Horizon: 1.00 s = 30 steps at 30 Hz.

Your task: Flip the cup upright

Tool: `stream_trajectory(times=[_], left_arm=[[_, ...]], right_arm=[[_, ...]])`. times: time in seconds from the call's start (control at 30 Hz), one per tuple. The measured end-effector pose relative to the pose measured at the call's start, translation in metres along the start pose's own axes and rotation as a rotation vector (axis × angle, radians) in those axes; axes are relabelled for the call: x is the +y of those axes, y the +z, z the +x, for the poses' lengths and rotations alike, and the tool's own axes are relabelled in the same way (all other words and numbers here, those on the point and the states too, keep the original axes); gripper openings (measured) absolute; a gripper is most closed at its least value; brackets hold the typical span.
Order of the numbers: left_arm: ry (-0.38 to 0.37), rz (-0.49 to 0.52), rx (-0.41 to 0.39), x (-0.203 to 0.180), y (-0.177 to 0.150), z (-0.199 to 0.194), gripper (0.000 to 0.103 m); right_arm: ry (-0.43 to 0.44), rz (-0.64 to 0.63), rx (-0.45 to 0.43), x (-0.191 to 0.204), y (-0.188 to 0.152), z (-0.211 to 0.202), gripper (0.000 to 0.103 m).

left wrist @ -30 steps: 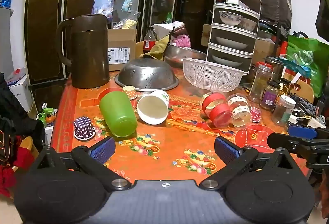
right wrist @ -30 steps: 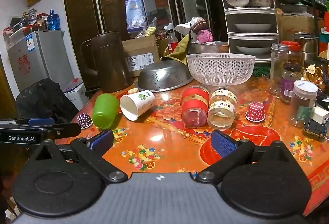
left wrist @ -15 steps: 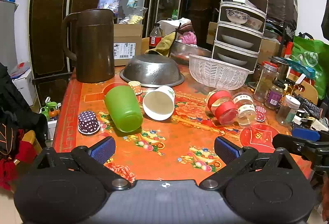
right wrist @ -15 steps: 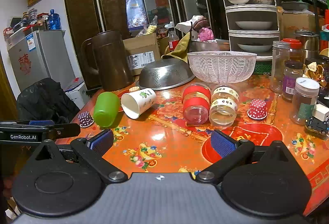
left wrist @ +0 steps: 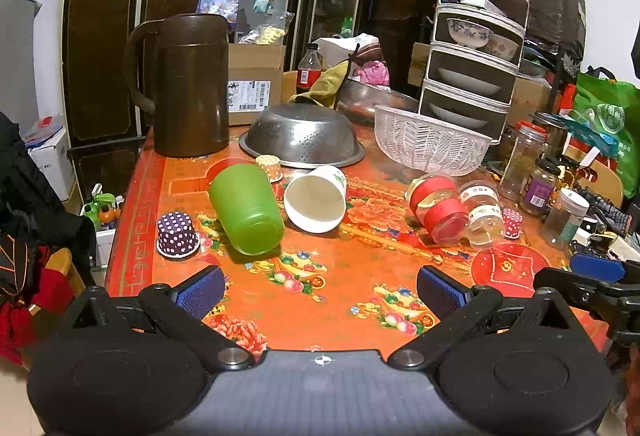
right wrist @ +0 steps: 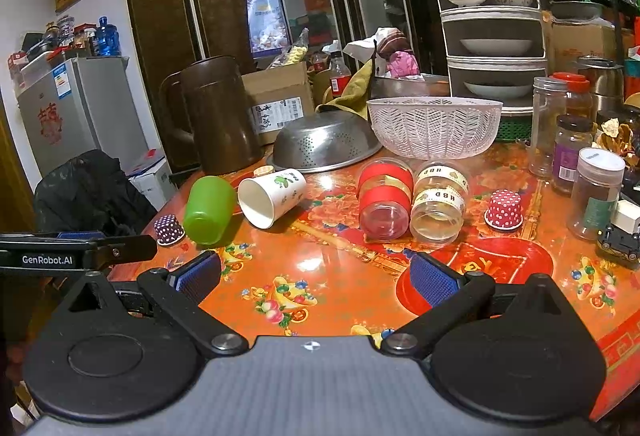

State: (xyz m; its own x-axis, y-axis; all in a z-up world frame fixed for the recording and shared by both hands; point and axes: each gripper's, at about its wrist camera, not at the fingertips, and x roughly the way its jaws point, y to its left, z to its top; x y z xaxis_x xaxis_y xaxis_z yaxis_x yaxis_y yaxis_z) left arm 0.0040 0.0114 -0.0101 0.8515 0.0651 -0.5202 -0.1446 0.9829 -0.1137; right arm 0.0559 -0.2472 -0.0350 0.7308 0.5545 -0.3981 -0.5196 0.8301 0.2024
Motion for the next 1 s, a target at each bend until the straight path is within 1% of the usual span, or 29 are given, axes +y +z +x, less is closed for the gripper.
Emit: stream_trajectory(times=[0.3,1.0], left_arm=[[0.014,-0.006,0.012,0.0014,-0.0010,0.0011,0.103],[0.018,-0.013,0.021,0.0019,-0.0022,0.0007,0.103]], right_arm=[[-0.003,0.008,0.003,-0.0027,0.0000,-0.0009,0.102],[-0.002,0.000,0.001,-0.0008,0.0022,-0.0026,0.102]])
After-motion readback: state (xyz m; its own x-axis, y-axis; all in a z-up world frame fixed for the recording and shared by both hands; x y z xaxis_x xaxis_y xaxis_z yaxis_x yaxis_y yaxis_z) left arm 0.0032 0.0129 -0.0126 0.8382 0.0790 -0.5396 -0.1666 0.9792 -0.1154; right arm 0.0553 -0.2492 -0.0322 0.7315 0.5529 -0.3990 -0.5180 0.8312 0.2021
